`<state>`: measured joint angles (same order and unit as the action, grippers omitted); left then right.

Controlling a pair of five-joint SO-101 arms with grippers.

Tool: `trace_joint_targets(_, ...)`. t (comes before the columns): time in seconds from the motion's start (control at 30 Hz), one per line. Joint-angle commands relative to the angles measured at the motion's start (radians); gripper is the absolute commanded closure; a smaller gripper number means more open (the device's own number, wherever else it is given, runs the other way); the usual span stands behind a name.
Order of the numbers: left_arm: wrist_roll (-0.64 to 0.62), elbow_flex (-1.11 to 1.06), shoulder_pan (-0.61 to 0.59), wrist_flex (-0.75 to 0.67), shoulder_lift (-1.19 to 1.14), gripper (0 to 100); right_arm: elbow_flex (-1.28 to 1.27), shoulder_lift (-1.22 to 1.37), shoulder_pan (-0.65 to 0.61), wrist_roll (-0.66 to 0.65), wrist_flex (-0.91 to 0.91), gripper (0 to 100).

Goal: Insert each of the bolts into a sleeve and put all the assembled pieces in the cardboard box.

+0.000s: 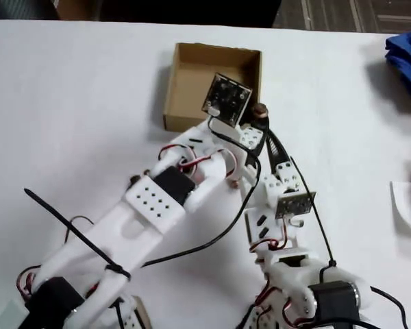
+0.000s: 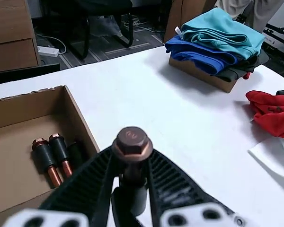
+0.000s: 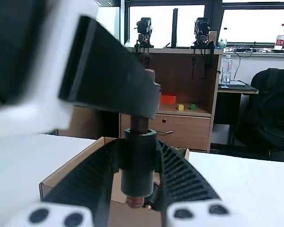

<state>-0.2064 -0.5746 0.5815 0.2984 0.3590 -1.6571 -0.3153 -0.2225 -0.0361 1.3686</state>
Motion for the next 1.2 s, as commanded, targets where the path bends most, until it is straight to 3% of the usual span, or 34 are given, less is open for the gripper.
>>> trace_joint_targets(0.0,0.009,0.019,-0.006,0.012,0.014,98,0.037,0.001,0.004,-0.005,0.027,97.8)
trace_joint_targets(0.1,0.009,0.03,-0.015,0.015,0.014,93,0.037,0.001,0.004,-0.005,0.027,97.8)
trace_joint_targets(0.23,0.003,0.087,-0.02,0.097,0.014,77,0.037,0.001,0.004,-0.005,0.027,97.8)
trace_joint_targets(0.33,0.003,0.12,-0.021,0.14,0.014,70,0.037,0.001,0.004,-0.005,0.027,97.8)
trace_joint_targets(0.63,0.009,0.203,-0.041,0.14,0.063,69,0.037,0.007,0.004,-0.002,0.022,97.8)
trace_joint_targets(0.8,0.003,0.197,-0.152,0.196,0.199,69,0.041,0.005,0.01,0.0,0.002,97.9)
trace_joint_targets(1.0,0.002,0.053,-0.348,0.287,0.258,69,0.143,0.001,0.05,0.0,-0.214,97.9)
trace_joint_targets(1.17,0.002,-0.116,-0.414,0.29,0.258,69,0.362,0.001,0.136,-0.055,-0.437,97.9)
